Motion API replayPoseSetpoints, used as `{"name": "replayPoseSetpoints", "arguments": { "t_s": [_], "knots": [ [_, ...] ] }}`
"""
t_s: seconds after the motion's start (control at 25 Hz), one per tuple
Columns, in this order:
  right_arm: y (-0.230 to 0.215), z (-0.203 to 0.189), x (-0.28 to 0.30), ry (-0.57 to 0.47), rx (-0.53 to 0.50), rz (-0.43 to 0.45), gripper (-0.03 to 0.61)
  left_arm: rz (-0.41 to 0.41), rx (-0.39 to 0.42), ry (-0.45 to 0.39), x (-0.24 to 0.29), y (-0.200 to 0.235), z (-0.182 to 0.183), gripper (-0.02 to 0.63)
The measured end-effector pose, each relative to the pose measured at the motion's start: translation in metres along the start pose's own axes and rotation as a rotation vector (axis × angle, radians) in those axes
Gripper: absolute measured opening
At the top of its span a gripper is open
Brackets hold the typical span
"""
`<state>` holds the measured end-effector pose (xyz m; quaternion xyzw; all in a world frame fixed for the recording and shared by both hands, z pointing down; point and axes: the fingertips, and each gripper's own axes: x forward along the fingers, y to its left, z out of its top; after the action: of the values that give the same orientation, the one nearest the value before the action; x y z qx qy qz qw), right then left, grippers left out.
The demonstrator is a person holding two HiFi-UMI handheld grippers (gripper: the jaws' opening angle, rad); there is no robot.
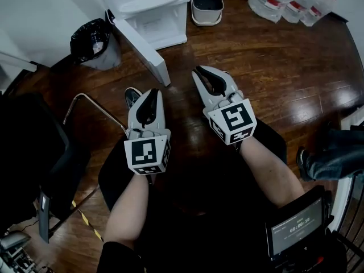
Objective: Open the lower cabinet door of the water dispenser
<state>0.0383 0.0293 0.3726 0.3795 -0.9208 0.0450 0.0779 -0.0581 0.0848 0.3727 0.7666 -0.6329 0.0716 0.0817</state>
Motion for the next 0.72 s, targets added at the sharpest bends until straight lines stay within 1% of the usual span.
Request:
{"name": "replayPoseSetpoints", "arguments": {
  "t_s": [0.08, 0.2, 0.28, 0.44, 0.72],
  "knots": [
    [-0.0017, 0.0024, -0.001, -0.016, 0.008, -0.011, 0.037, -0.008, -0.012, 0.007, 0.0004, -0.0025, 0.0009, 0.041],
    [-0.0054, 0.0059, -0.003, -0.037, 0.039, -0.024, 0.037, 0.004, 0.003, -0.004, 0.0001, 0.0013, -0.0017, 0.041],
    [-0.0054, 0.0045, -0.0035, -0.032, 0.061, -0.021, 0.038, 0.005, 0.005, -0.003, 0.0, 0.0021, -0.0033, 0.041],
    [-0.0005, 0.001, -0.0025, -0.018, 0.054, -0.007, 0.038, 0.005, 0.0, 0.0, -0.0007, 0.0033, -0.0044, 0.041],
    [0.0, -0.0028, -0.0016, -0.005, 0.038, -0.011, 0.038, 0.008, 0.002, 0.002, -0.0017, 0.0046, -0.0071, 0.041]
  ]
}}
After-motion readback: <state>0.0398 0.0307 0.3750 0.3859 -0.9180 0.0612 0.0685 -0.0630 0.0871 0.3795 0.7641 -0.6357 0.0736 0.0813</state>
